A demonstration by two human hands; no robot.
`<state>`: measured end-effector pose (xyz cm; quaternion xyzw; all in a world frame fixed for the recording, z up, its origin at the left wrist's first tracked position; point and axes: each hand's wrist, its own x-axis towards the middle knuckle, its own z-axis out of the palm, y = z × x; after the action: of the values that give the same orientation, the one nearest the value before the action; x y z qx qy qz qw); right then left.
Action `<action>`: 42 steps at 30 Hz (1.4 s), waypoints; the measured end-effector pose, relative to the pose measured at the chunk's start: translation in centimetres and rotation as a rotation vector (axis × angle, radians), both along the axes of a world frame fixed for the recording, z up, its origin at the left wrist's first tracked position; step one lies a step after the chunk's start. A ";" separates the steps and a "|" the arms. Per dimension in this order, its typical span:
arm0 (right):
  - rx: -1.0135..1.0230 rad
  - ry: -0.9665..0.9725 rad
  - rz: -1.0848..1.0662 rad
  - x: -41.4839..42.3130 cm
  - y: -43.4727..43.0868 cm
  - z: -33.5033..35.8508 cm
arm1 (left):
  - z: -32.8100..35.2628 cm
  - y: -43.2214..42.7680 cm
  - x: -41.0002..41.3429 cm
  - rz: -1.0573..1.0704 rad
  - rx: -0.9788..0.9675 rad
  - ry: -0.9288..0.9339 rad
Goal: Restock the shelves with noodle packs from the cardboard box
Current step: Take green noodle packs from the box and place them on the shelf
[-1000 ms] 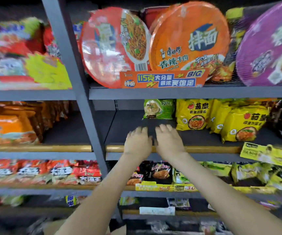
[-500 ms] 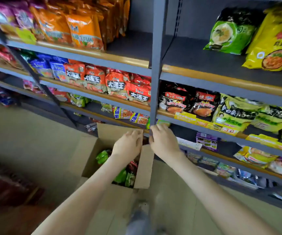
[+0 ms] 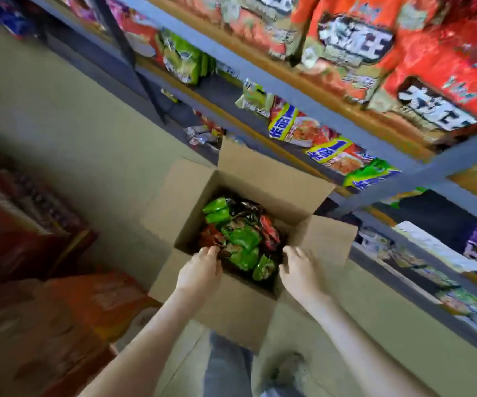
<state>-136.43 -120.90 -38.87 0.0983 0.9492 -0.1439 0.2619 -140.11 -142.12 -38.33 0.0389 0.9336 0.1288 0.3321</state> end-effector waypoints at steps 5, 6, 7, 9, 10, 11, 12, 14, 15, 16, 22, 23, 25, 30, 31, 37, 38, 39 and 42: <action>-0.030 -0.166 -0.038 -3.9 -3.9 -12.4 | -11.0 -1.9 -4.1 -0.032 -0.009 -0.053; -0.041 -0.187 -0.034 -4.5 -4.4 -15.0 | -13.4 -1.8 -4.6 -0.045 -0.007 -0.060; -0.055 -0.209 -0.029 -4.9 -4.8 -17.6 | -15.7 -1.6 -4.9 -0.053 -0.007 -0.065; -0.077 -0.266 -0.030 -5.6 -5.5 -22.7 | -20.1 -1.0 -5.1 -0.041 -0.004 -0.077; -0.078 -0.301 -0.035 -5.9 -5.8 -25.1 | -22.0 -0.7 -5.0 -0.029 0.000 -0.082; -0.073 -0.336 -0.033 -6.1 -6.1 -27.4 | -23.8 -0.2 -4.7 -0.016 0.005 -0.090; -0.058 -0.355 -0.018 -6.3 -6.3 -29.5 | -25.3 0.2 -4.5 0.000 0.011 -0.099; 0.012 -0.334 0.063 -6.9 -6.6 -33.4 | -28.0 0.8 -4.1 0.035 0.012 -0.127; 0.056 -0.313 0.112 -7.3 -6.7 -35.0 | -29.2 1.0 -4.0 0.045 0.006 -0.137; 0.096 -0.303 0.160 -7.5 -6.8 -36.3 | -30.0 1.1 -3.9 0.046 -0.004 -0.145; 0.185 -0.192 0.334 -7.0 -6.8 -37.9 | -31.2 1.8 -3.4 -0.008 -0.070 -0.146; 0.178 -0.168 0.337 -6.8 -6.5 -37.0 | -30.5 1.9 -3.3 -0.042 -0.085 -0.145; 0.162 -0.130 0.325 -6.5 -5.6 -34.3 | -28.1 2.5 -3.4 -0.113 -0.099 -0.136; 0.089 -0.079 0.281 -5.2 -2.7 -22.0 | -17.9 5.4 -3.9 0.282 0.090 -0.275; 0.082 -0.063 0.257 -4.6 -2.2 -19.0 | -15.4 6.1 -4.2 0.452 0.149 -0.329; 0.097 0.055 0.180 -1.1 0.2 -3.6 | -1.3 11.3 -3.7 1.136 0.519 -0.496; 0.091 0.051 0.177 -0.2 0.7 -2.0 | 0.9 12.1 -3.3 1.168 0.552 -0.452; 0.061 0.054 0.158 0.5 1.1 0.1 | 3.0 13.0 -2.9 1.183 0.571 -0.410; -0.024 0.226 0.084 2.6 2.8 6.9 | 8.5 15.5 -1.0 1.128 0.585 -0.321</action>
<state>-133.80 -118.10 -32.00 0.0385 0.9742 -0.1542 0.1600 -141.10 -126.61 -29.81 -0.3878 0.6761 0.5361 0.3244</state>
